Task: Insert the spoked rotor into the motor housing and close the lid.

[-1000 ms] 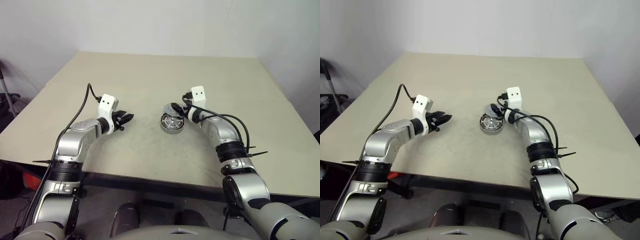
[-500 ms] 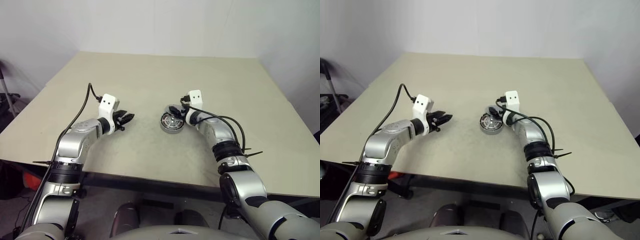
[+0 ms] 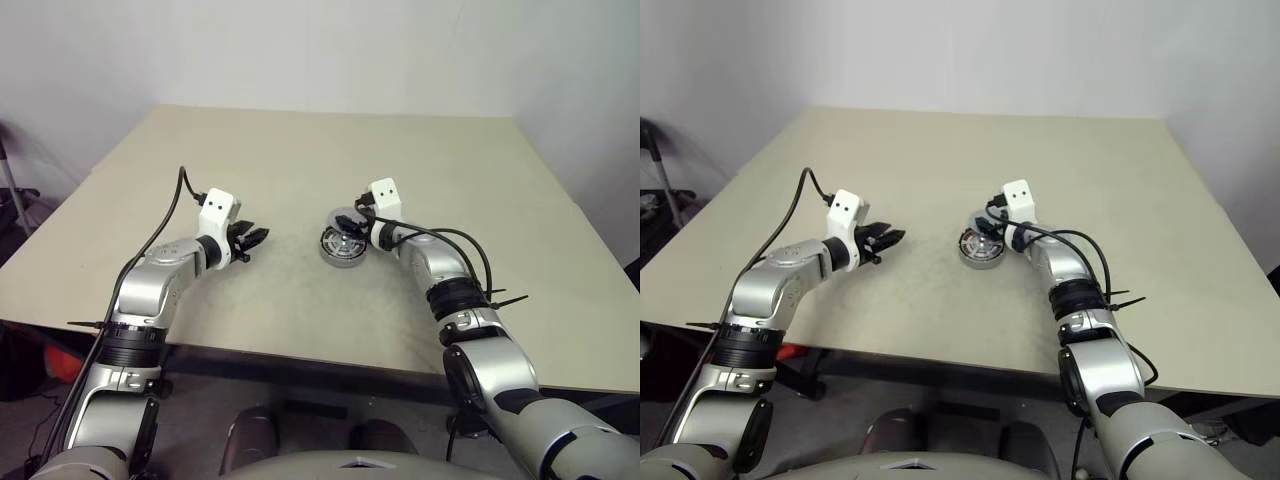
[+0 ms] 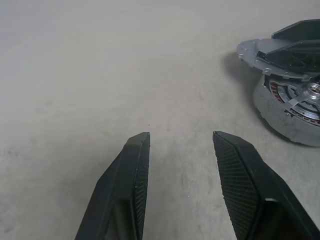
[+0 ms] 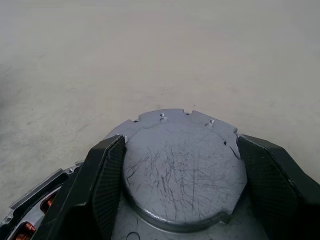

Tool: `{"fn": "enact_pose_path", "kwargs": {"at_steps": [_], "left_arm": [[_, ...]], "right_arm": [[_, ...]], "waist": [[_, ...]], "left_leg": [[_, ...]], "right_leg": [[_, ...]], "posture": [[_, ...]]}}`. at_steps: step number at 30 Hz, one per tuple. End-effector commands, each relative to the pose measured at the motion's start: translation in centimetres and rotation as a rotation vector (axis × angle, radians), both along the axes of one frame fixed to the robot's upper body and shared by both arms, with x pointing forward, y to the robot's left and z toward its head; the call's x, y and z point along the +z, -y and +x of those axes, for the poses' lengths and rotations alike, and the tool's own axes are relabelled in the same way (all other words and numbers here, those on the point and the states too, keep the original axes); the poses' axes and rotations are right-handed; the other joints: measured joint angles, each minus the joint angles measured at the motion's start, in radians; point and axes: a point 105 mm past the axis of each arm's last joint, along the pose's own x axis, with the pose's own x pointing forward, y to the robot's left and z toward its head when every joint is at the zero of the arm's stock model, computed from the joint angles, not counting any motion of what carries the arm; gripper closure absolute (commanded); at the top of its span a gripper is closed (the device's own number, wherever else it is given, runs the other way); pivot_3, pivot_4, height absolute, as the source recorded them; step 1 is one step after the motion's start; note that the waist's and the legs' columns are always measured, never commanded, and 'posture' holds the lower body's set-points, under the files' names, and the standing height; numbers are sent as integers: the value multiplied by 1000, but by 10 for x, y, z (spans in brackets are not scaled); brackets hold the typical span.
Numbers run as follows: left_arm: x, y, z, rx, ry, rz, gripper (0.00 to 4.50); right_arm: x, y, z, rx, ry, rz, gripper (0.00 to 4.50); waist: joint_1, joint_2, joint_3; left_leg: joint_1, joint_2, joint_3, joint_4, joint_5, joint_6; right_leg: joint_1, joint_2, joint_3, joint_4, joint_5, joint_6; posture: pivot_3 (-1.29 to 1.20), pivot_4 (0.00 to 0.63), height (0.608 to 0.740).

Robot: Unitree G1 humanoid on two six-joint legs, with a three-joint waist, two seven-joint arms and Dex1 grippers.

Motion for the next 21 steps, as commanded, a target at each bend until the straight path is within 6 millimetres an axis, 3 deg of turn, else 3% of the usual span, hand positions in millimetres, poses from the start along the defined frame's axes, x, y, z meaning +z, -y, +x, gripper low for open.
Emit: {"fn": "enact_pose_path", "kwargs": {"at_steps": [1,6,10,15,21], "left_arm": [[16,-1,5,7,61,1,2383],[15,-2,5,8,61,5,2383],[14,0,6,1,59,7,2383],[14,0,7,-6,60,11,2383],[14,2,6,-15,62,16,2383]], "right_arm": [[9,0,2,9,18,20,1361],[36,-3,-1,75,122,96,1361],[44,-2,-11,147,176,69,1361],[41,-3,-32,268,192,18,1361],[24,-1,-54,389,175,-62,1361]], "waist": [[0,0,0],[1,0,0],[1,-1,1],[3,-1,1],[4,-2,2]], "left_leg": [[0,0,0,0,0,0],[-1,0,0,0,0,0],[-4,0,0,0,-2,3],[-4,0,0,1,-3,5],[-4,0,0,2,-3,5]], "right_leg": [[0,0,0,0,0,0],[-1,0,0,0,0,0],[-3,0,0,0,0,0],[-3,0,0,-2,0,0],[-2,0,0,-2,0,0]], "posture": [[0,0,740],[0,0,740],[0,0,740],[0,0,740],[0,0,740]]}}
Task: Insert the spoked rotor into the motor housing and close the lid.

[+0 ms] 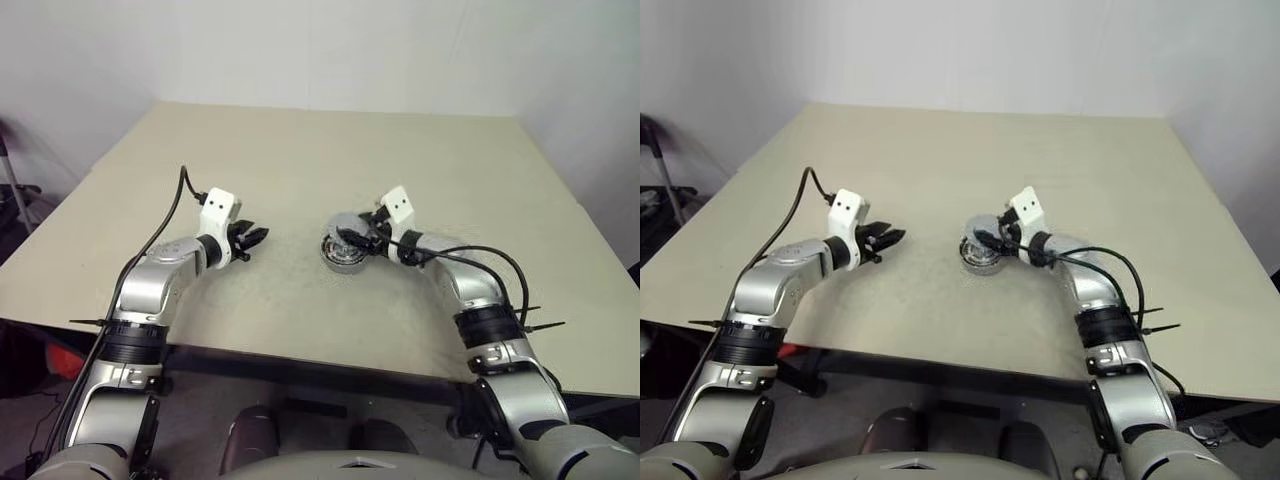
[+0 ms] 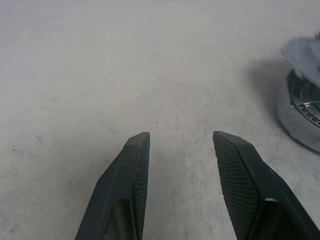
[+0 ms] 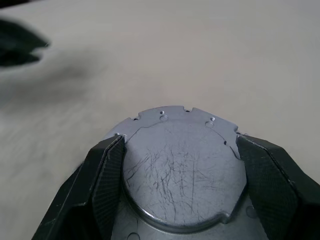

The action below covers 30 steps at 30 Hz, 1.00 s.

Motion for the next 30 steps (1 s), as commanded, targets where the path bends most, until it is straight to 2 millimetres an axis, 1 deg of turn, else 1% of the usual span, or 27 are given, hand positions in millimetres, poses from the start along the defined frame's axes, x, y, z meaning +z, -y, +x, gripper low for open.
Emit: {"fn": "enact_pose_path", "kwargs": {"at_steps": [1,5,12,13,16,18,22,26,30], "left_arm": [[16,2,4,-15,64,9,2383],[15,2,3,-17,62,11,2383],[14,3,1,-19,60,13,2383],[14,3,1,-18,59,14,2383],[12,2,2,-17,53,23,2383],[11,3,1,-24,51,27,2383],[13,8,0,-36,48,-2,2383],[13,10,1,-40,50,2,2383],[12,10,0,-43,48,5,2383]], "right_arm": [[16,-6,-6,77,91,-27,1361],[9,-9,-15,127,81,-45,1361],[7,-9,-14,117,76,-47,1361],[7,-10,-14,125,74,-41,1361],[19,-12,-13,124,68,55,1361],[26,-14,-15,137,85,81,1361],[20,-18,-23,185,79,57,1361],[9,-13,-15,131,81,-9,1361],[8,-10,-7,80,88,-21,1361]], "waist": [[-1,0,0],[-1,0,0],[-1,0,0],[-1,0,0],[-1,0,0],[-1,0,0],[-1,0,0],[-1,0,0],[-2,0,0]], "left_leg": [[0,0,0,0,0,0],[1,0,0,1,0,0],[1,0,0,1,0,0],[1,0,0,1,0,0],[1,0,0,1,0,0],[1,0,0,1,0,0],[1,0,0,1,0,0],[1,0,0,1,0,0],[1,0,0,1,0,0]], "right_leg": [[0,0,0,0,0,0],[1,0,0,0,0,0],[1,0,0,0,0,0],[1,0,0,0,0,0],[1,0,0,0,0,0],[1,0,0,0,0,0],[1,0,0,0,0,0],[1,0,0,0,0,0],[1,0,0,0,0,0]], "posture": [[0,0,740],[0,0,740],[0,0,740],[0,0,740],[0,0,740],[0,0,740],[0,0,740],[0,0,740],[0,0,740]]}}
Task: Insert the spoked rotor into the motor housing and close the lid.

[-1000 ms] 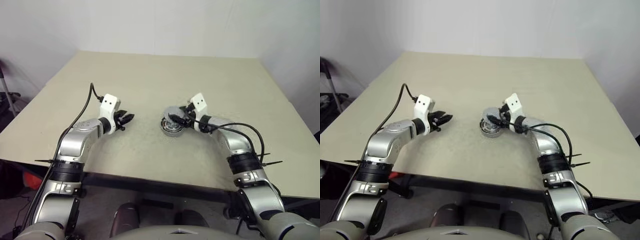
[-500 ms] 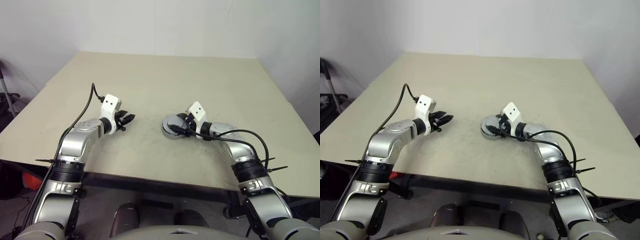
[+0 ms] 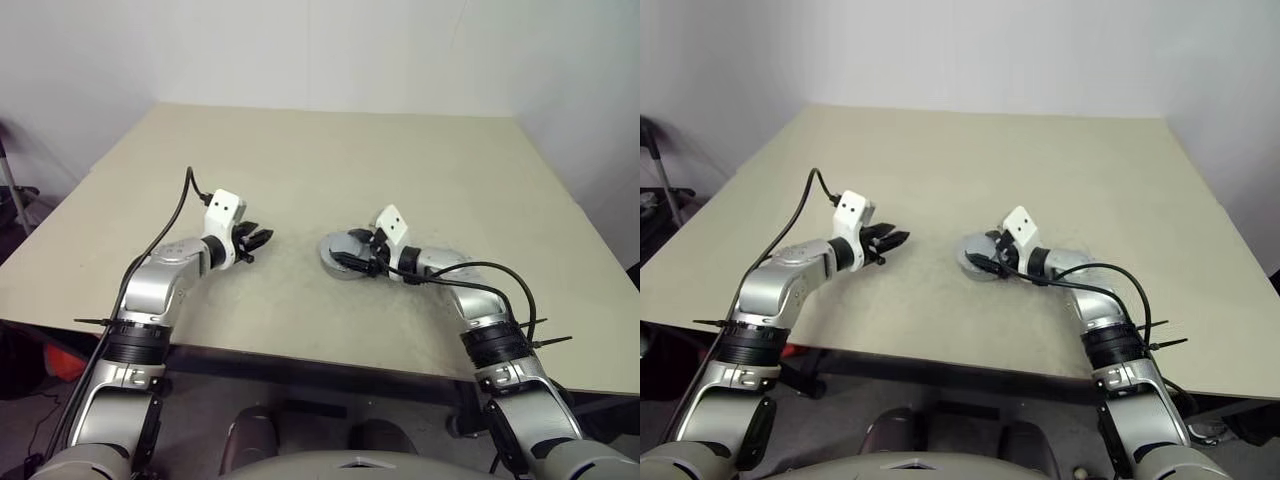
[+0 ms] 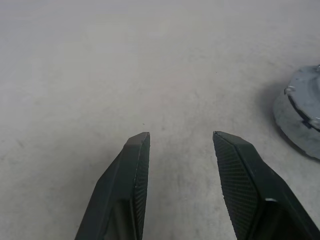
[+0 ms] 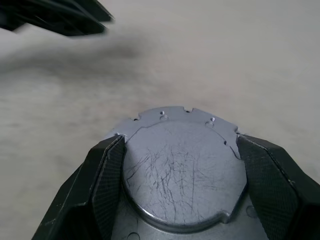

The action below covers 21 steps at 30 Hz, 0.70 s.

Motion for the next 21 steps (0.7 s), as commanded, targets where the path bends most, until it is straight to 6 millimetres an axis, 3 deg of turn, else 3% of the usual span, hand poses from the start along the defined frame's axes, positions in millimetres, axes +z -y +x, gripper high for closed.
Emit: {"fn": "enact_pose_path", "kwargs": {"at_steps": [1,9,12,21], "left_arm": [[13,4,1,-17,50,4,2383],[12,-1,1,2,49,5,2383],[10,-1,-1,1,44,7,2383],[12,2,1,-5,47,8,2383]], "right_arm": [[16,0,10,-23,69,5,1361],[17,3,3,18,53,17,1361],[26,1,0,36,51,89,1361],[17,0,2,22,53,34,1361]], "waist": [[0,0,0],[-1,0,0],[0,0,0],[0,0,0]], "left_leg": [[0,0,0,0,0,0],[0,0,0,0,0,0],[0,0,0,0,0,0],[0,0,0,0,0,0]], "right_leg": [[0,0,0,0,0,0],[0,0,0,0,0,0],[0,0,0,0,0,0],[0,0,0,0,0,0]], "posture": [[0,0,740],[0,0,740],[0,0,740],[0,0,740]]}}
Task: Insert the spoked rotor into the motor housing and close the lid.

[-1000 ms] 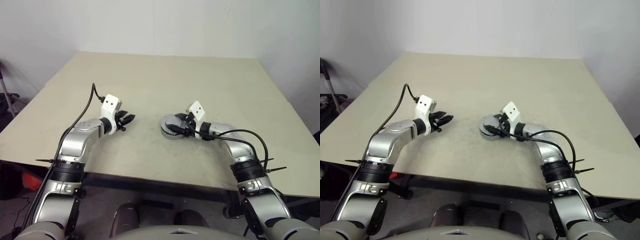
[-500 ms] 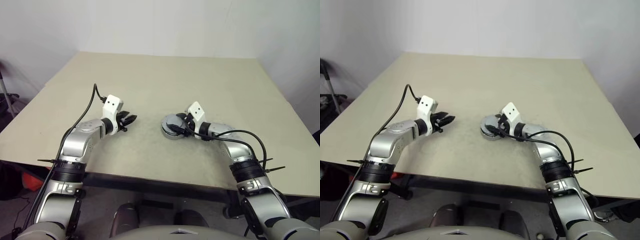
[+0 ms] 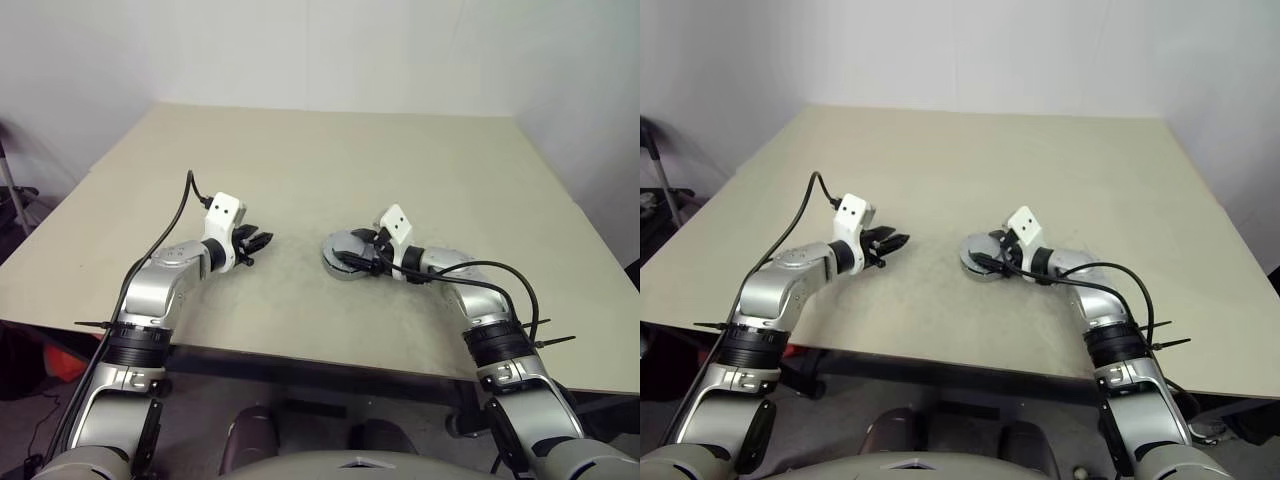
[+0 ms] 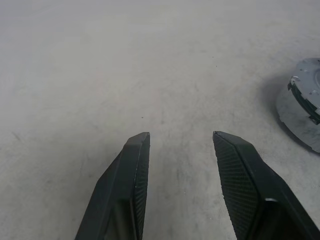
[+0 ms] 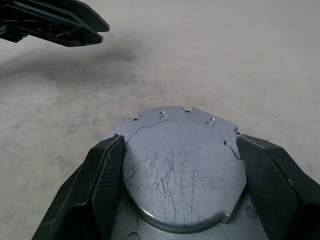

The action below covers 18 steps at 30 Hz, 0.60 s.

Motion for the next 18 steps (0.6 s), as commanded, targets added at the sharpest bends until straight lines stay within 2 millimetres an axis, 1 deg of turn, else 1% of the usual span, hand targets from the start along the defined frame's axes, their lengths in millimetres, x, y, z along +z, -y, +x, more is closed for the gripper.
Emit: {"fn": "enact_pose_path", "kwargs": {"at_steps": [1,4,9,11,16,18], "left_arm": [[16,2,3,-10,58,6,2383],[17,1,4,-5,58,7,2383],[17,-3,5,3,60,13,2383],[17,-2,5,3,60,13,2383],[16,-2,5,0,60,15,2383],[15,0,5,-5,59,18,2383]], "right_arm": [[15,-3,4,2,69,2,1361],[12,-4,3,17,62,-5,1361],[3,-8,-10,100,43,-46,1361],[1,-8,-12,109,38,-49,1361],[1,-6,-8,88,47,-56,1361],[4,-4,-1,51,61,-47,1361]], "waist": [[0,0,0],[0,0,0],[0,0,0],[0,0,0],[0,0,0],[0,0,0]], "left_leg": [[0,0,0,0,0,0],[0,0,0,0,0,0],[0,0,0,0,0,0],[0,0,0,0,0,0],[1,0,0,0,0,0],[1,0,0,0,0,0]], "right_leg": [[0,0,0,0,0,0],[0,0,0,0,0,0],[0,0,0,0,0,0],[0,0,0,0,0,0],[1,0,0,0,0,0],[1,0,0,0,0,0]], "posture": [[0,0,740],[0,0,740],[0,0,740],[0,0,740],[0,0,740],[0,0,740]]}}
